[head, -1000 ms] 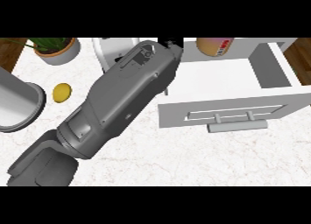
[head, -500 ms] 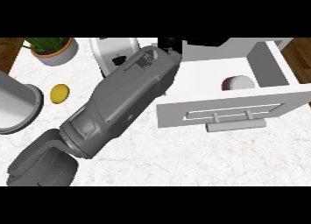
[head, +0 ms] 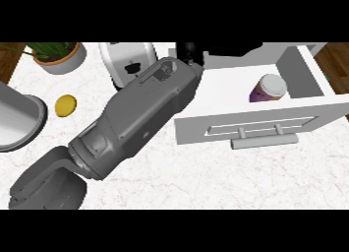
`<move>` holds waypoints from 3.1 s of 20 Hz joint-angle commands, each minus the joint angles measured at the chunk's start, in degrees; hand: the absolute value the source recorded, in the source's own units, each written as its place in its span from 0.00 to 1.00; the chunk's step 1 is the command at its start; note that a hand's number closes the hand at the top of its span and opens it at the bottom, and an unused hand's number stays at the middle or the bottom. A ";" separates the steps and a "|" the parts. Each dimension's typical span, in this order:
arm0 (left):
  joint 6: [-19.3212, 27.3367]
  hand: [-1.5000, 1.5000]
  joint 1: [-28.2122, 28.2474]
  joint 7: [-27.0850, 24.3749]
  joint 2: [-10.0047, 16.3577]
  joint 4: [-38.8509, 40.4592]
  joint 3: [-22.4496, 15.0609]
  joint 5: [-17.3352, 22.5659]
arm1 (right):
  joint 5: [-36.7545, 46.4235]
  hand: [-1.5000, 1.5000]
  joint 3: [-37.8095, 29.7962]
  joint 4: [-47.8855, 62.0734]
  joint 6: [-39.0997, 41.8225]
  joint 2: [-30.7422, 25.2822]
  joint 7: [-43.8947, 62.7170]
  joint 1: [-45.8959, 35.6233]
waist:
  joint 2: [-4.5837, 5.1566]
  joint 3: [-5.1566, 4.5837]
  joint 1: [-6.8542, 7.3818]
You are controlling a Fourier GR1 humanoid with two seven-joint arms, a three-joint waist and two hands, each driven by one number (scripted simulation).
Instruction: Pick up the can, place it into the drawer and close the drawer
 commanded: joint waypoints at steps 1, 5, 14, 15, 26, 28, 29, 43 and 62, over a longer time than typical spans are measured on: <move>-1.41 0.00 0.67 -3.41 0.00 1.98 0.08 1.43 | -1.41 0.00 -0.83 -0.77 0.38 0.38 0.03 1.17 | -0.03 -0.01 0.10; 0.05 0.00 0.15 -4.08 0.00 0.82 0.07 3.72 | 3.30 0.00 -1.33 -4.09 0.68 -0.65 -3.00 -1.18 | 0.07 -0.02 -0.31; -1.65 0.00 0.60 -9.20 0.00 0.02 0.61 5.91 | 18.95 0.00 1.68 -5.11 7.21 -3.26 -14.30 -5.35 | 0.14 0.01 1.33; -1.31 0.00 -2.05 -7.79 0.00 -0.25 -0.21 5.47 | 22.24 0.00 3.87 -5.10 4.09 -3.67 -12.03 -9.17 | 0.12 -0.05 2.49; -0.48 0.00 -2.39 -6.89 0.00 -2.07 0.93 7.09 | 54.13 0.00 21.43 0.46 1.05 -3.86 -15.68 -19.14 | -0.47 -0.11 5.53; -1.08 0.00 -3.30 -8.16 0.00 1.17 2.41 6.51 | 59.13 0.00 25.63 0.16 0.82 -3.54 -16.72 -18.34 | -0.35 -0.10 4.75; 0.47 0.00 0.14 -8.96 0.00 -2.42 -0.17 7.34 | 61.44 0.00 25.53 7.05 -1.77 -4.34 -19.78 -22.78 | -0.25 -0.05 4.87; 2.46 0.00 1.55 -1.55 4.60 -8.25 1.03 1.32 | 84.58 0.00 36.73 35.82 -14.94 -6.74 -24.81 -38.84 | -1.31 -0.11 7.24; 1.63 0.00 10.35 8.14 18.01 -24.04 0.82 -3.66 | 102.64 0.00 35.17 86.02 -44.94 -3.82 -25.39 -58.15 | -0.67 -0.04 8.52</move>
